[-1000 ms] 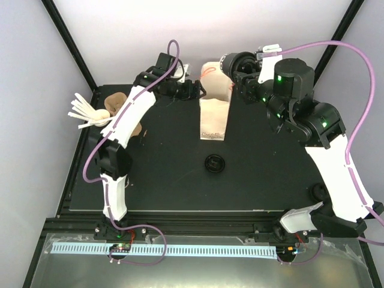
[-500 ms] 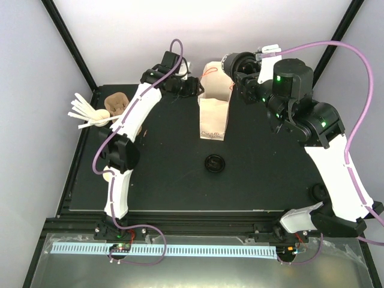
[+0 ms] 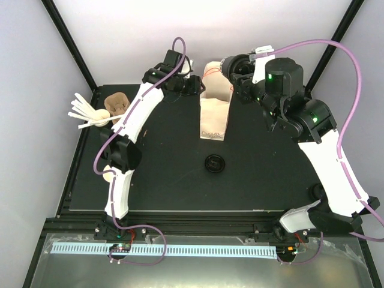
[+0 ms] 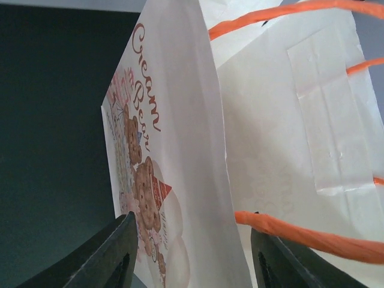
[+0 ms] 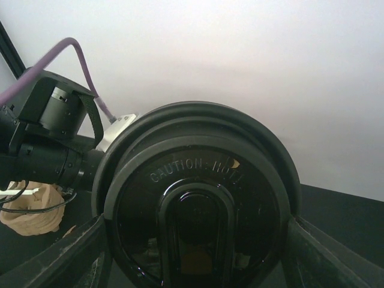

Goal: Pack the takeout coffee

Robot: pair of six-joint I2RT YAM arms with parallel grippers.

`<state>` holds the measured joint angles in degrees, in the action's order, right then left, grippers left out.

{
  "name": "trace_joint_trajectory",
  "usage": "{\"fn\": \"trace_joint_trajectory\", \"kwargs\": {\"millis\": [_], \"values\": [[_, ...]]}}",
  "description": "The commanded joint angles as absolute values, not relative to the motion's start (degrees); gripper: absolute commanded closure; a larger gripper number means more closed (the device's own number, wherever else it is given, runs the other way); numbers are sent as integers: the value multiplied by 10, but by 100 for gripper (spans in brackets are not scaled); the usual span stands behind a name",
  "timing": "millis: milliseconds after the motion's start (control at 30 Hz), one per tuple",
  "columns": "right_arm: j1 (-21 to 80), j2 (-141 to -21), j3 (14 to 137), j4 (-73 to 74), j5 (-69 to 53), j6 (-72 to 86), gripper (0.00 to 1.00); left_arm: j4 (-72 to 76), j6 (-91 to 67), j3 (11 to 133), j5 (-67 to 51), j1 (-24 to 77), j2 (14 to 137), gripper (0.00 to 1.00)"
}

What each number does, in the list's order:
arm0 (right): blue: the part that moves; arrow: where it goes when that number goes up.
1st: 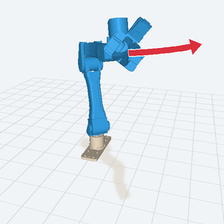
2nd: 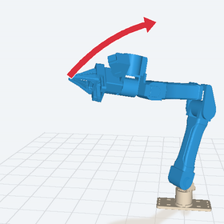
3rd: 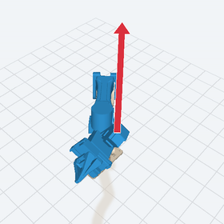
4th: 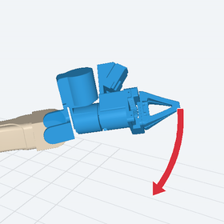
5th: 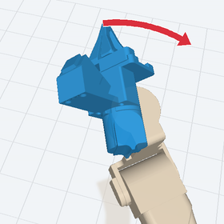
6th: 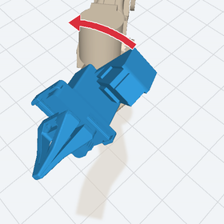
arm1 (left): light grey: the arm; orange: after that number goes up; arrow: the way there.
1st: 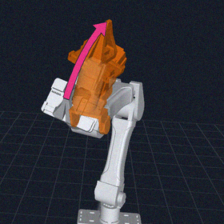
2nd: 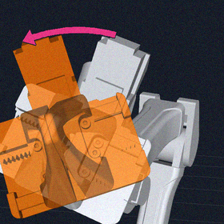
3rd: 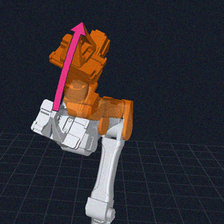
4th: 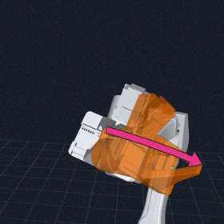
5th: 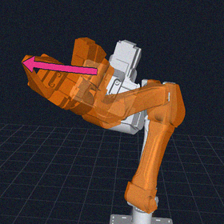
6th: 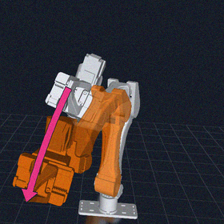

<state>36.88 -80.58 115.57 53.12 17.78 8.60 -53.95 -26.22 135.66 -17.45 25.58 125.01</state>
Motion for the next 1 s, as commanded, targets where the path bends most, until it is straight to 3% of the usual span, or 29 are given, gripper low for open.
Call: {"fn": "trace_joint_trajectory", "kwargs": {"millis": [0,67,133,200,300,533,733,967], "values": [[367,-806,1156,519,192,76,55,-549,-256,1386,-175,258,1263,43],[367,-808,1156,519,190,78,55,-548,-259,1387,-185,259,1270,42],[367,-808,1156,519,189,78,55,-553,-259,1392,-186,261,1277,48],[367,-809,1156,519,191,77,55,-561,-255,1395,-177,261,1277,63],[367,-808,1154,520,191,75,54,-576,-238,1398,-154,257,1264,97],[367,-819,1163,525,154,77,55,-644,-139,1382,-106,247,1189,99],[367,-847,1197,541,122,101,55,-662,-117,1201,-57,235,1040,98],[367,-849,1196,543,91,121,55,-769,-165,1090,-49,240,934,98]]}}
